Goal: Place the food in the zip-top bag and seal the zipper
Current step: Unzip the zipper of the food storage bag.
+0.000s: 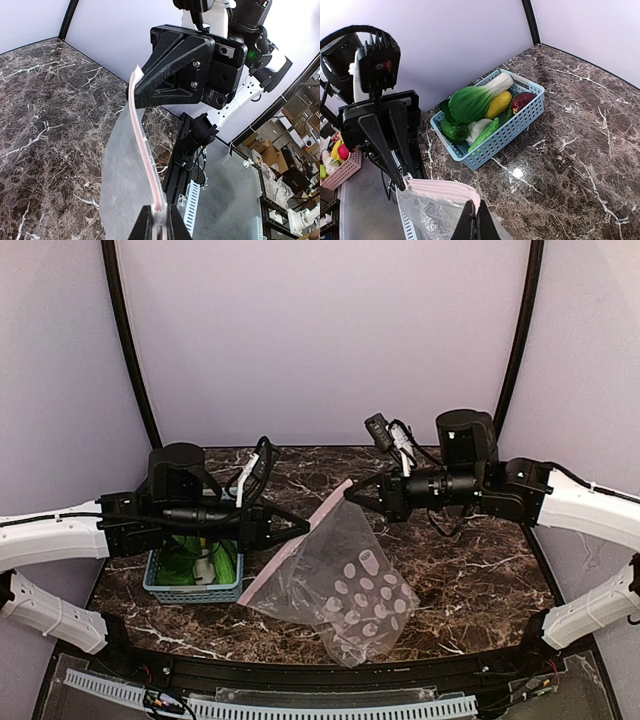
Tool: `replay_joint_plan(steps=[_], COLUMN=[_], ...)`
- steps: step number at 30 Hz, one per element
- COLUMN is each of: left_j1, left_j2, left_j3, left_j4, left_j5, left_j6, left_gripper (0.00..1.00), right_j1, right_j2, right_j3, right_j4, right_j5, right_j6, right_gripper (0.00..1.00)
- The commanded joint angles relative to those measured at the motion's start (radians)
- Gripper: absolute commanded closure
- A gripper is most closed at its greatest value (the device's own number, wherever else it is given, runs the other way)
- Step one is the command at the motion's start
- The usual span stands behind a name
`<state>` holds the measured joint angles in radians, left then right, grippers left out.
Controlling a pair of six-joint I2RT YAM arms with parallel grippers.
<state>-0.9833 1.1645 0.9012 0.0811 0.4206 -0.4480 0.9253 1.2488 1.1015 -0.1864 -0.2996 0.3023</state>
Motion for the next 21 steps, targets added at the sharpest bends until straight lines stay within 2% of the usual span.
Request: replay_joint_plan(steps=[1, 21], left_j1=[-0.007, -0.007], left_j2=[-0.041, -0.026], left_j3=[-0.034, -0.04], left_j4=[-0.075, -0.111], left_j5=[0.074, 0.07], left_j6=[0.0, 0.007], left_gripper=[0.99, 0.99], right_j1=[-0.073, -0.226], right_j2=[0.001, 0.01], right_j3=[0.05, 0.081], right_j4=[0.018, 0.014], right_j5=[0.166, 0.087], right_j6=[-0.018, -0.011], right_gripper=[1.0, 1.0])
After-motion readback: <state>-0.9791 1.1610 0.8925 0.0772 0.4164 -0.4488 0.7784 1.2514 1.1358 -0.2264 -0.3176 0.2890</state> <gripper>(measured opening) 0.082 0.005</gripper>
